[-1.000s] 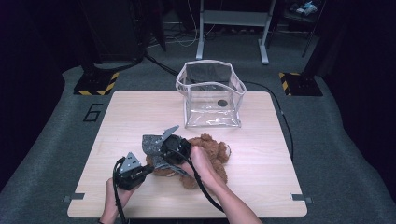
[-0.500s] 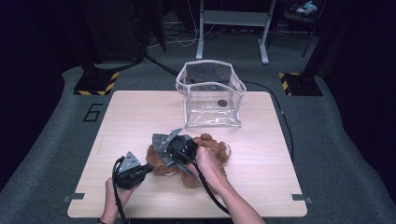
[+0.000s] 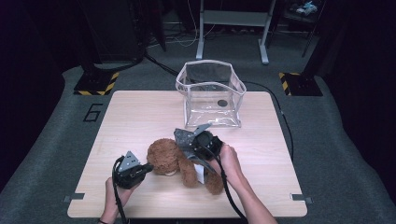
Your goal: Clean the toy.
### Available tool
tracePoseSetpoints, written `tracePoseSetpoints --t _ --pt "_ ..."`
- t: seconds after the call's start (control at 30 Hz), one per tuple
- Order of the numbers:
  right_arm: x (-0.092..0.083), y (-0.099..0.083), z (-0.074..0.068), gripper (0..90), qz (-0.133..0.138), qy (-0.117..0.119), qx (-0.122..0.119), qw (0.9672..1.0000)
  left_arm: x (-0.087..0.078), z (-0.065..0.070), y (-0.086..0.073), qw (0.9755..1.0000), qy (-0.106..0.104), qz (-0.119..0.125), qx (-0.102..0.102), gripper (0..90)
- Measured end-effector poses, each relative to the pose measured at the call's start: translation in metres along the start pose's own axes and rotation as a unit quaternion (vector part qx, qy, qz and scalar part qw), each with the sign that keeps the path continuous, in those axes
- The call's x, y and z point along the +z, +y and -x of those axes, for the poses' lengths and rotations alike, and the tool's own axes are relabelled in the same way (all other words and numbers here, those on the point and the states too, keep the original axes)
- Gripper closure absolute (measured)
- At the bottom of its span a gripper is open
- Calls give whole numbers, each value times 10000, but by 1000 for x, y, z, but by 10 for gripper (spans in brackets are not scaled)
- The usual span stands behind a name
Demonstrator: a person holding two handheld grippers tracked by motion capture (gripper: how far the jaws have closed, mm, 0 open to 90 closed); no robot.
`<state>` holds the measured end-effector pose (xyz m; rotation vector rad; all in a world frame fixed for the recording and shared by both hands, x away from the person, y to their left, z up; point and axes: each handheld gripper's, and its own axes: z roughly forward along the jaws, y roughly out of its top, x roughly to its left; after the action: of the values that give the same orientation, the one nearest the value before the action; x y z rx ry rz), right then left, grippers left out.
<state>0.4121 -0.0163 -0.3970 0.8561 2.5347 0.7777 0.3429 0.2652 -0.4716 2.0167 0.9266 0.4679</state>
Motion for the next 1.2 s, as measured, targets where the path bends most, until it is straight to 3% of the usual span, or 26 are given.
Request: tracePoseSetpoints --t 0.13,0.2,0.3,0.37,0.5,0.57,0.67,0.7,0.8,0.83,0.93,0.97,1.0,1.07,1.2 --pt "-6 -13 15 803 28 -155 236 9996 0 0 1 10000 0 2 2 865" --pt "-7 -19 22 803 78 -199 242 9995 0 0 1 10000 2 -1 3 865" --pt "-10 -29 29 804 -45 -241 526 9983 -1 -1 3 10000 -17 -58 75 865" --pt "-10 -34 34 804 -42 -309 434 9986 0 -1 3 10000 7 -24 66 865" --pt "-10 -43 40 804 -194 -368 754 9963 0 -1 2 10000 -12 -9 0 865" --pt "-8 -48 44 804 -214 -457 754 9959 1 -1 3 10000 -8 -13 -9 864" --pt "-7 -55 49 804 -233 -403 949 9944 0 -1 4 10000 32 -39 23 864" --pt "-10 -56 51 803 -113 -403 960 9945 0 -1 5 10000 38 -50 36 864" --pt "-23 -49 47 803 154 -391 879 9952 0 -1 6 10000 29 -54 -53 864" --pt "-28 -45 42 803 254 -371 917 9948 0 -1 6 10000 47 -62 -19 864" --pt "-40 -30 27 803 543 -195 630 9963 0 -2 8 9999 45 -102 -48 864" --pt "-43 -26 22 802 489 -151 644 9966 1 -2 8 9999 61 -87 -48 864" --pt "-42 -21 18 802 633 -109 459 9969 1 -1 8 9999 60 -94 -65 864" --pt "-41 -12 6 801 703 22 332 9970 1 -1 10 9999 71 -101 -74 864" --pt "-28 7 -19 799 703 257 31 9972 2 -1 11 9998 103 -129 -72 864"
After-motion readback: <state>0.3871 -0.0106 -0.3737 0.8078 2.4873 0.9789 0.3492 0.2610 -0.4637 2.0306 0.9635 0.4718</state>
